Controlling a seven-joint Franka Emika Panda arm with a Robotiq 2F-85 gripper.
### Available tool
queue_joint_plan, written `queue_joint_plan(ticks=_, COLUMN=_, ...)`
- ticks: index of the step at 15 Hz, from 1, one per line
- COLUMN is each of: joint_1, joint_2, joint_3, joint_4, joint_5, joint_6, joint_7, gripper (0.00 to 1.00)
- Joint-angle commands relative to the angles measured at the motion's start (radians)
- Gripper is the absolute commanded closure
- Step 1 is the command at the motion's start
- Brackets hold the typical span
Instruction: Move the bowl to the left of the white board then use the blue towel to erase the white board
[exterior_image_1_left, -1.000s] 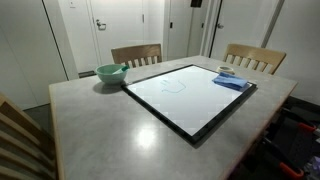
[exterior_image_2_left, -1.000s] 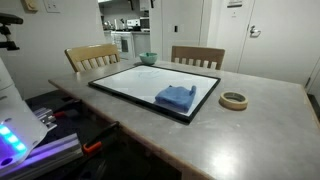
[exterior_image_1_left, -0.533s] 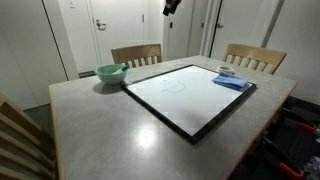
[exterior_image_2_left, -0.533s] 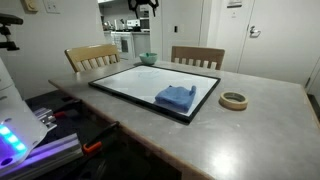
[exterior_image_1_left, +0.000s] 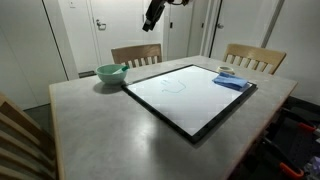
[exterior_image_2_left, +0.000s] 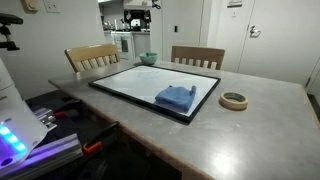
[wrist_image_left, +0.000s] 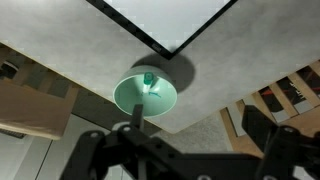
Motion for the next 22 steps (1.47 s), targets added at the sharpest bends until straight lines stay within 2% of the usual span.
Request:
queue_joint_plan(ticks=1, joint_1=-0.035, joint_2=0.096, joint_3=0.048, joint_4=0.070, joint_5=0.003, joint_6=0.058, joint_7=-0.058, gripper=0.00)
queue_joint_plan(ticks=3, joint_1=-0.053, joint_2=0.140, joint_3=0.077, joint_4=0.099, joint_5=0.016, joint_6=0.068, joint_7=-0.075, gripper=0.00)
queue_joint_plan(ticks=4, joint_1=-0.042, joint_2=0.084, joint_3=0.064, joint_4=0.050, joint_5=-0.023, joint_6=0.051, joint_7=-0.014, gripper=0.00)
queue_joint_plan(ticks=7, joint_1=-0.055, joint_2=0.128, joint_3=0.082, joint_4=0.081, joint_5=-0.025, joint_6=0.058, joint_7=-0.020, gripper=0.00)
queue_joint_plan(ticks=9, joint_1=-0.037, joint_2=0.123, joint_3=0.074, joint_4=0.057, joint_5=-0.052, joint_6=0.095, joint_7=0.010, gripper=0.00)
queue_joint_plan(ticks=15, joint_1=-0.056, joint_2=0.253, joint_3=0.163, joint_4=0.140, joint_5=-0.035, joint_6=0.139, joint_7=-0.014, gripper=0.00)
queue_joint_plan(ticks=22, joint_1=-0.024, joint_2=0.480, joint_3=0.153, joint_4=0.328, joint_5=-0.220, joint_6=0.143, joint_7=0.002, gripper=0.00)
